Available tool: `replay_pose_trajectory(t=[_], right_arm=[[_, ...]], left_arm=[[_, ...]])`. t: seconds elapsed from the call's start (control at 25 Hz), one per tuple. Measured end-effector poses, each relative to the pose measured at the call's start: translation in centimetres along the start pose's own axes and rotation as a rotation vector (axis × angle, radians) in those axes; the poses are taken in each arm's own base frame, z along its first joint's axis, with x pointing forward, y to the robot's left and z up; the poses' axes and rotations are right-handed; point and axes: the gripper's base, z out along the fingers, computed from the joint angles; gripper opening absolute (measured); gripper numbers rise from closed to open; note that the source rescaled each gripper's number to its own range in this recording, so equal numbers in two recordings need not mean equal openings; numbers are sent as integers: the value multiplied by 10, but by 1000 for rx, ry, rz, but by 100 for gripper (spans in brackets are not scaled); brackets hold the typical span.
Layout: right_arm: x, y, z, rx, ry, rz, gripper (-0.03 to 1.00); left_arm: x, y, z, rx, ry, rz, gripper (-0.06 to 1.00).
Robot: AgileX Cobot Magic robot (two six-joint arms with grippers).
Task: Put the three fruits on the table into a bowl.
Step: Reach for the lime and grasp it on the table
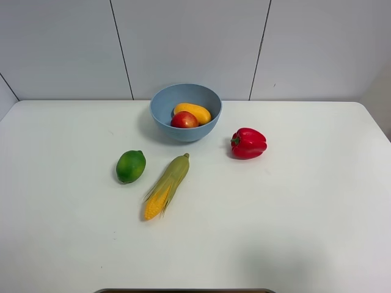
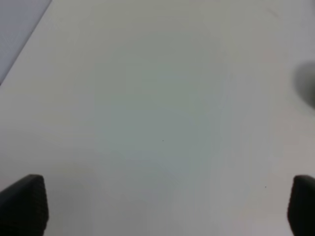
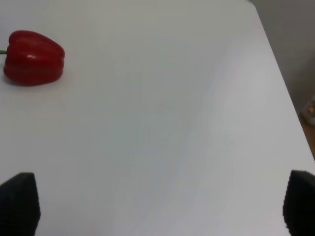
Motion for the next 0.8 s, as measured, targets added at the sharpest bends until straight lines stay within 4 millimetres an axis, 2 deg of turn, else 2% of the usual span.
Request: replay_pose_trajectory(t=[0.8], right_arm=[[3, 0, 3, 0, -43, 1, 98]], left_arm=[[0, 0, 0, 0, 0, 0, 100]])
